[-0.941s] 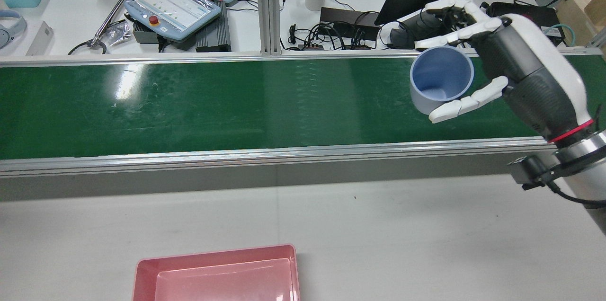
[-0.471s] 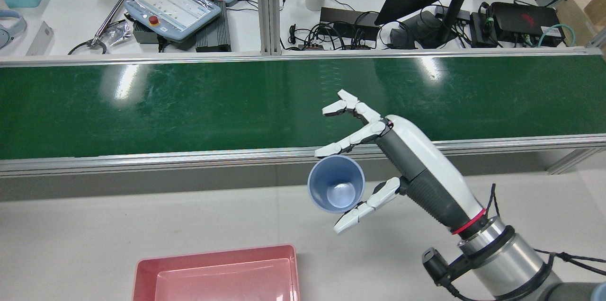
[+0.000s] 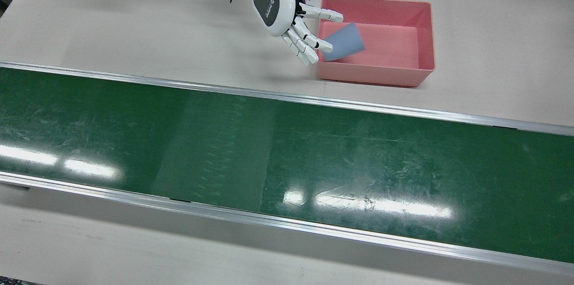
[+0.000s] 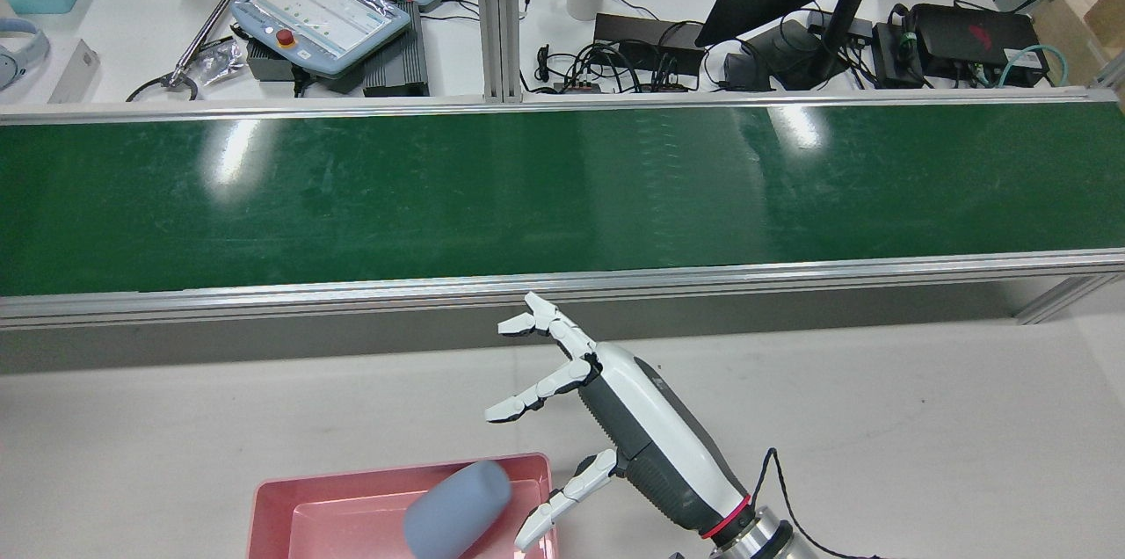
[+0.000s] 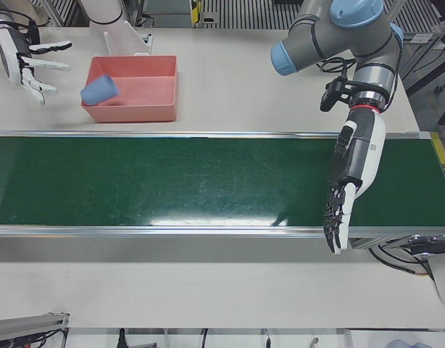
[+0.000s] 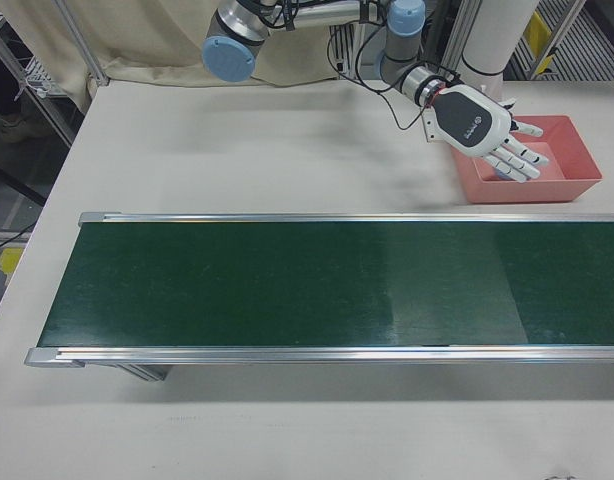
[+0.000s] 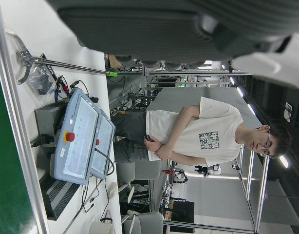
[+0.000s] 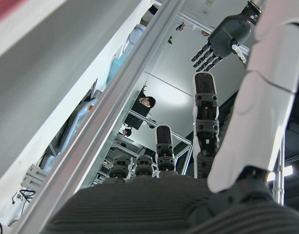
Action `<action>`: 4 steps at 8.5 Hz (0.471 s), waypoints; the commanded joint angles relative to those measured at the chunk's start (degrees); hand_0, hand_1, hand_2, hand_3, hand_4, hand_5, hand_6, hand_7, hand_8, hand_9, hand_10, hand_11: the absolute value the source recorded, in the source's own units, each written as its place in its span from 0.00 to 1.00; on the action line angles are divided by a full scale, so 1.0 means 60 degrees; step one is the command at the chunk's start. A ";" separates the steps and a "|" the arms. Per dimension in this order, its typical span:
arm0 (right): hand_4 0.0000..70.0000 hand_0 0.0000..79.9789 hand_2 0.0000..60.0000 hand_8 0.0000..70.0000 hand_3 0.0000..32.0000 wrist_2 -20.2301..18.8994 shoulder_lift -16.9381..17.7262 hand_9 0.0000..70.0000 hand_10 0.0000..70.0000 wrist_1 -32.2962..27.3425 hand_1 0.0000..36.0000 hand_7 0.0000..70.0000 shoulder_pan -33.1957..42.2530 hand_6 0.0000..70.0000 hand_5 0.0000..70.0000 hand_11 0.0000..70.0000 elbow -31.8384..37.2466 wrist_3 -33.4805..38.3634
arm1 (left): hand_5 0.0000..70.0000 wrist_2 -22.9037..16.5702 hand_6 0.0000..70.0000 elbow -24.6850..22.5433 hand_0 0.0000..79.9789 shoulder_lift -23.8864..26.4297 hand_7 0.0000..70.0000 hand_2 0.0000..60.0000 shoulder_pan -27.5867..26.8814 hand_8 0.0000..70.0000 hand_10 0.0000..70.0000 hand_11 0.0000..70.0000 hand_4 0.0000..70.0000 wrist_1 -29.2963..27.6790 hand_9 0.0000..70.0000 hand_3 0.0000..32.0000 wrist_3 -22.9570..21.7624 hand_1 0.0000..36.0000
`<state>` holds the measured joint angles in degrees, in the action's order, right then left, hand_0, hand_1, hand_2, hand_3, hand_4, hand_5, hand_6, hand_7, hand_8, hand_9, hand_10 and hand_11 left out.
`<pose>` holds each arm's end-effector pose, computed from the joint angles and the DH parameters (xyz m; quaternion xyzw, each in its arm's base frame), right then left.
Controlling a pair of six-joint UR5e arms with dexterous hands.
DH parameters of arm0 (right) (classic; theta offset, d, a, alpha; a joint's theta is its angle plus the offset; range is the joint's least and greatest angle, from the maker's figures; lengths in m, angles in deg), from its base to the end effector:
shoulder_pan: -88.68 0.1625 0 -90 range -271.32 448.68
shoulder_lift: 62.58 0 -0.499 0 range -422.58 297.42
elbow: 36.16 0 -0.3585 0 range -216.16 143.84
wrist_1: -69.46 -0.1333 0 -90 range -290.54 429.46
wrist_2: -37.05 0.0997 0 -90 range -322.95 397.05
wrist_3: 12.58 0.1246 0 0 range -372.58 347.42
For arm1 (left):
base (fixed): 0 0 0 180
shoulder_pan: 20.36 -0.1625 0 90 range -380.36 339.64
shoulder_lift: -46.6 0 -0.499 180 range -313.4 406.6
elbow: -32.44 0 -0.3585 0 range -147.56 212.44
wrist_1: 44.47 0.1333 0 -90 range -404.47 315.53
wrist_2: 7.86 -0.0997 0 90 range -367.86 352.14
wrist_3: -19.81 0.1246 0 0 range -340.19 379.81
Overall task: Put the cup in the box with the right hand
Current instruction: 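Lower the cup into the pink tray and open the right hand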
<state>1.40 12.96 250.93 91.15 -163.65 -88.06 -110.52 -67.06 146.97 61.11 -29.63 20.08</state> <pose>-0.4581 -0.2545 0.3708 0.0657 -0.8488 0.4695 0.2340 -0.0222 -0.5664 0.6202 -0.1271 0.7257 -0.6631 0.1326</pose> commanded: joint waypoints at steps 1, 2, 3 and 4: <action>1.00 0.67 0.00 0.08 0.00 0.0286 -0.0196 0.16 0.08 -0.1592 0.03 0.53 -0.0397 0.13 0.00 0.10 0.1035 -0.0134 | 0.00 0.0000 0.00 0.0000 0.00 0.0000 0.00 0.00 0.0000 0.00 0.00 0.00 0.00 -0.0014 0.00 0.00 0.0000 0.00; 0.97 0.59 0.00 0.07 0.00 0.0286 -0.0212 0.13 0.01 -0.1563 0.00 0.49 -0.0382 0.11 0.00 0.01 0.0933 -0.0135 | 0.00 0.0000 0.00 0.0000 0.00 0.0000 0.00 0.00 0.0000 0.00 0.00 0.00 0.00 -0.0014 0.00 0.00 0.0000 0.00; 0.35 0.53 0.00 0.00 0.04 0.0272 -0.0125 0.02 0.00 -0.1490 0.00 0.19 -0.0295 0.02 0.00 0.00 0.0628 -0.0135 | 0.00 0.0000 0.00 0.0000 0.00 0.0000 0.00 0.00 0.0000 0.00 0.00 0.00 0.00 -0.0014 0.00 0.00 0.0000 0.00; 0.45 0.50 0.00 0.00 0.10 0.0170 -0.0052 0.00 0.00 -0.1098 0.00 0.08 0.0141 0.00 0.00 0.00 0.0103 -0.0149 | 0.00 0.0000 0.00 0.0000 0.00 0.0000 0.00 0.00 0.0000 0.00 0.00 0.00 0.00 -0.0014 0.00 0.00 0.0000 0.00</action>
<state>2.98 12.03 241.92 89.12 -158.70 -88.84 -110.52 -67.06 146.97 61.11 -29.70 20.08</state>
